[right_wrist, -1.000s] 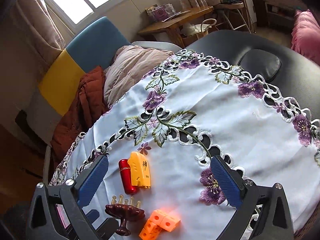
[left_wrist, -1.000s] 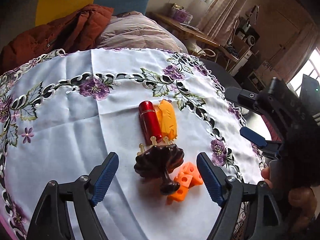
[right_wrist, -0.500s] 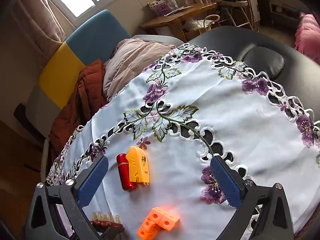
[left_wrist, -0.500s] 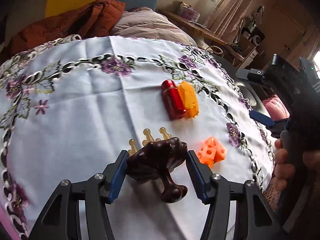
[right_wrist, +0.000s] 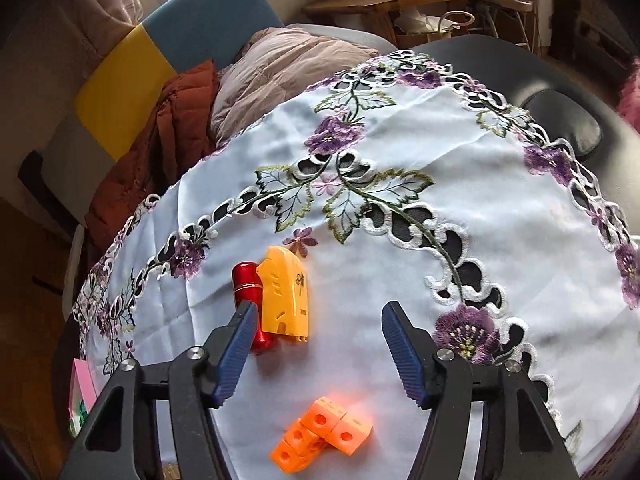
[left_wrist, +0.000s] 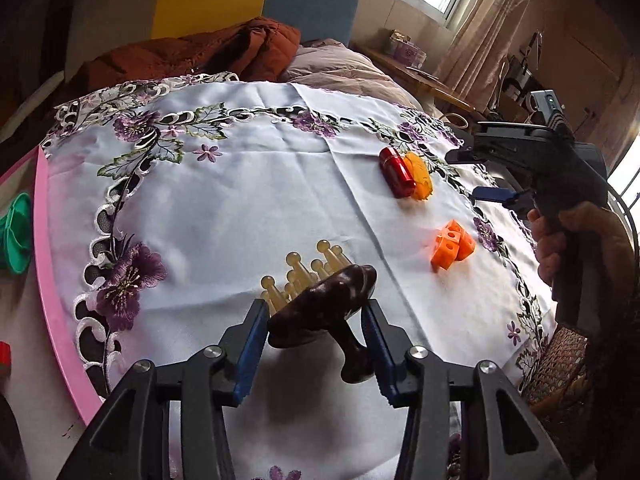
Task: Organize rigid objects
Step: 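Lift the brown peg piece with the left tool while the right tool grasps the yellow piece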
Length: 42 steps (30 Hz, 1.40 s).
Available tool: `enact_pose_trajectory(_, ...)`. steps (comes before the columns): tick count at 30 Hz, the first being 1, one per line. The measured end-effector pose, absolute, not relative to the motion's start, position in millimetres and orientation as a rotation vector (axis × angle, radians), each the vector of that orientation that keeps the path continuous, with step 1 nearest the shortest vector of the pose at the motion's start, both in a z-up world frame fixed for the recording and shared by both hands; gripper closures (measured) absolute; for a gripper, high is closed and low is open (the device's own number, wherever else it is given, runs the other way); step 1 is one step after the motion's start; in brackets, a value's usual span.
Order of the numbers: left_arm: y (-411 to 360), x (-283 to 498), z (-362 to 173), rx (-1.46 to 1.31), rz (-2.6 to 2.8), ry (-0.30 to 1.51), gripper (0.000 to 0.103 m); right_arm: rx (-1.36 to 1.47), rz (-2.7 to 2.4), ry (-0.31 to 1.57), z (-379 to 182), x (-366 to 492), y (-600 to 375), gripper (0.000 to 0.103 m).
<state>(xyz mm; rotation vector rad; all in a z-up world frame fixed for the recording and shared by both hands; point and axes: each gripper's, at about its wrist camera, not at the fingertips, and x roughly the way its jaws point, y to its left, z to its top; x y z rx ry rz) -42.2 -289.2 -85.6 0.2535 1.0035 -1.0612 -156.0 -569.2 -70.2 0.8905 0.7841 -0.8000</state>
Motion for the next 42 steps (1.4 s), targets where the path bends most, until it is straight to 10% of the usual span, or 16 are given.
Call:
enact_pose_trajectory(6,-283.9,-39.4,-87.8,0.235,-1.064,1.016,0.058,0.803,-0.793,0.923,-95.5,-115.9,-578.4,0.048)
enact_pose_trajectory(9,-283.2,-39.0,-88.3,0.23,-1.064,1.018,0.058,0.748,-0.819,0.983,-105.5,-109.0,-581.0,0.075)
enact_pose_trajectory(37,-301.2,-38.1,-98.7,0.272,-1.018,1.054,0.048,0.673,-0.757,1.018,-109.6,-99.3,-577.8,0.048)
enact_pose_trajectory(42,-296.8,-42.8,-95.8,0.293,-1.012,1.02,0.057,0.647,-0.786,1.02,-109.3,-99.3,-577.4,0.063)
